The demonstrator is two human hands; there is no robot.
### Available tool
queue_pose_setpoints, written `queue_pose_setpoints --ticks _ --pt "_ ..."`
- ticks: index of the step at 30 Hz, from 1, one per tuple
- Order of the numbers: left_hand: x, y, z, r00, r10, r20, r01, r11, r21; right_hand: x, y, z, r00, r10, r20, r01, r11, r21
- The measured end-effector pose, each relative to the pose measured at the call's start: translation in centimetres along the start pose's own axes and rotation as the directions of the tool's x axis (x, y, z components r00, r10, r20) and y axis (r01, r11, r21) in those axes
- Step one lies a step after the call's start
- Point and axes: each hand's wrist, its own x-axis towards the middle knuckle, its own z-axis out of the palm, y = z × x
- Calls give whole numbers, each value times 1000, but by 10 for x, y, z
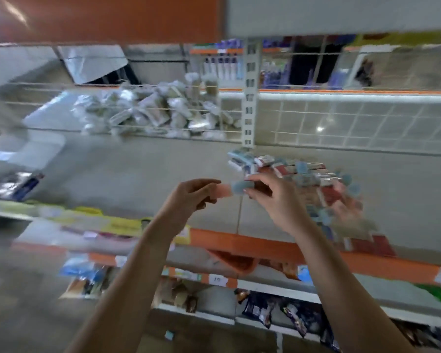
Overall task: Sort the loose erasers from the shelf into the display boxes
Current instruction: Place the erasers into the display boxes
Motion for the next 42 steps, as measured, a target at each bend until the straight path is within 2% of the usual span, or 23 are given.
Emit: queue_pose_setpoints --ticks 4,12,19,26,33,37,42 --pt "-33 -8 -75 987 -40 -155 29 997 -73 14 -43 66 981 6 196 -31 991 127" --pt "-98 -31 -265 925 -13 -380 16 1000 4 36 -155 235 953 -46 300 -35 966 258" --pt "-123 -55 -404 895 2 -445 15 999 34 72 -234 353 931 -71 358 -36 958 286" --pt "-78 -64 -520 894 4 -449 21 998 52 133 -284 447 934 -54 354 -64 947 315" --pt "-9 -56 -635 935 6 -356 43 991 130 231 -324 524 914 -23 405 -44 987 156" --pt "23 -52 -687 958 -12 -288 58 987 153 274 -343 554 898 11 441 10 999 -45" --pt "59 -55 -725 988 -35 -149 73 964 257 296 -351 579 832 132 538 54 947 -315"
